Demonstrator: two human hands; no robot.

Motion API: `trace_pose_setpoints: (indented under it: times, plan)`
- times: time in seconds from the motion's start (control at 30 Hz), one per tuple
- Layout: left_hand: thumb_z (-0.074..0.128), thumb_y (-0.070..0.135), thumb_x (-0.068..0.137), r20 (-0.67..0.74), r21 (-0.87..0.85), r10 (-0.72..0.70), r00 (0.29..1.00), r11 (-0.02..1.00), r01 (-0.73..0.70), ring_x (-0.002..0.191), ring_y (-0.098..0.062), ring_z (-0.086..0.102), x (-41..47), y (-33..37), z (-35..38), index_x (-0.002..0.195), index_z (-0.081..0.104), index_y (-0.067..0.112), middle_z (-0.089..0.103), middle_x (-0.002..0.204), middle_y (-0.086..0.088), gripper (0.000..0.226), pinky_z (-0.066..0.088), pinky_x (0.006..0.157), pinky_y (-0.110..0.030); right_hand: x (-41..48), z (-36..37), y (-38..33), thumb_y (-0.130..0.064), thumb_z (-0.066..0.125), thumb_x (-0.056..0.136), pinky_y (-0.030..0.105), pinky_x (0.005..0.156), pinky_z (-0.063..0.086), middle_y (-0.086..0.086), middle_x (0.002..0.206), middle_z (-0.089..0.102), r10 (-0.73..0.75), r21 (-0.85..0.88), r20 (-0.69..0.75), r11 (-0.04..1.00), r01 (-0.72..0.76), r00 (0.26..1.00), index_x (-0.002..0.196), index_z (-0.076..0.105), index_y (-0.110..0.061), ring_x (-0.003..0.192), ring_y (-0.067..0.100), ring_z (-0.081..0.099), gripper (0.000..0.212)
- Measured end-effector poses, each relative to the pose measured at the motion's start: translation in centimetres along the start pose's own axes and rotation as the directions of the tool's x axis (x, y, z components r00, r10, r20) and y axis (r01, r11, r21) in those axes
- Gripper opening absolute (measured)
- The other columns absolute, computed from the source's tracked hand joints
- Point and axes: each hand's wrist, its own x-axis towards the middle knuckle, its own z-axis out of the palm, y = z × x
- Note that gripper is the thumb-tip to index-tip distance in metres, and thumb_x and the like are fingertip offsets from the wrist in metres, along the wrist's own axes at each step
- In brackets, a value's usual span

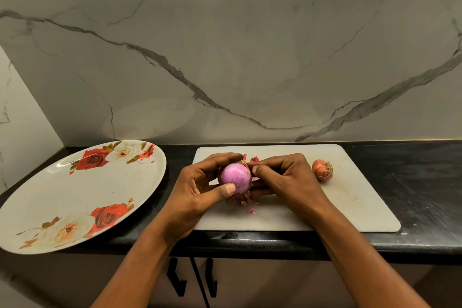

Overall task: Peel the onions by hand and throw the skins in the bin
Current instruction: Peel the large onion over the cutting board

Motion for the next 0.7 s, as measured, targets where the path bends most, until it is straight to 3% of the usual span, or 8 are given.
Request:
trace_pose_setpoints:
  times: [0.2, 0.33, 0.6, 0.7]
  plan:
    - [0.073, -0.003, 0.087, 0.004, -0.003, -0.008, 1.0, 1.0, 0.009, 0.132, -0.033, 0.061, -0.04, -0.01, -0.07, 0.137, 0.065, 0.005, 0.065, 0.139, -0.015, 0.052, 0.059, 0.098, -0.038, -0.13, -0.13, 0.05, -0.01, 0.072, 0.097, 0.052, 0.077, 0.066, 0.014, 0.09, 0.081, -0.004, -0.046, 0.007, 0.999, 0.005, 1.0, 0.098, 0.084, -0.009, 0.08, 0.034, 0.08, 0.012]
    - [0.074, -0.001, 0.087, 0.019, 0.03, -0.017, 1.0, 0.999, 0.016, 0.133, -0.034, 0.06, -0.05, 0.01, -0.14, 0.138, 0.066, 0.008, 0.065, 0.14, -0.012, 0.052, 0.059, 0.098, -0.04, -0.14, -0.1, -0.05, -0.007, 0.074, 0.095, 0.052, 0.076, 0.066, 0.012, 0.092, 0.081, -0.016, -0.057, 0.012, 0.998, 0.017, 1.0, 0.1, 0.084, -0.015, 0.08, 0.032, 0.08, 0.013]
    - [0.073, 0.001, 0.085, -0.005, -0.034, -0.021, 1.0, 0.999, 0.021, 0.132, -0.035, 0.061, -0.07, 0.23, -0.08, 0.138, 0.064, 0.003, 0.067, 0.137, -0.016, 0.053, 0.058, 0.1, -0.04, -0.11, 0.02, 0.35, 0.005, 0.067, 0.094, 0.042, 0.073, 0.067, 0.008, 0.09, 0.082, -0.068, -0.068, -0.029, 0.996, 0.066, 0.997, 0.105, 0.083, -0.01, 0.08, 0.027, 0.081, 0.024]
    - [0.073, 0.002, 0.086, -0.011, -0.038, -0.026, 1.0, 0.999, 0.026, 0.132, -0.035, 0.061, -0.08, 0.27, -0.06, 0.138, 0.064, 0.004, 0.067, 0.137, -0.015, 0.053, 0.057, 0.102, -0.042, 0.03, 0.07, 0.42, 0.004, 0.065, 0.096, 0.039, 0.069, 0.067, 0.008, 0.085, 0.081, -0.09, -0.082, -0.063, 0.993, 0.085, 0.994, 0.095, 0.084, -0.014, 0.075, 0.027, 0.08, 0.025]
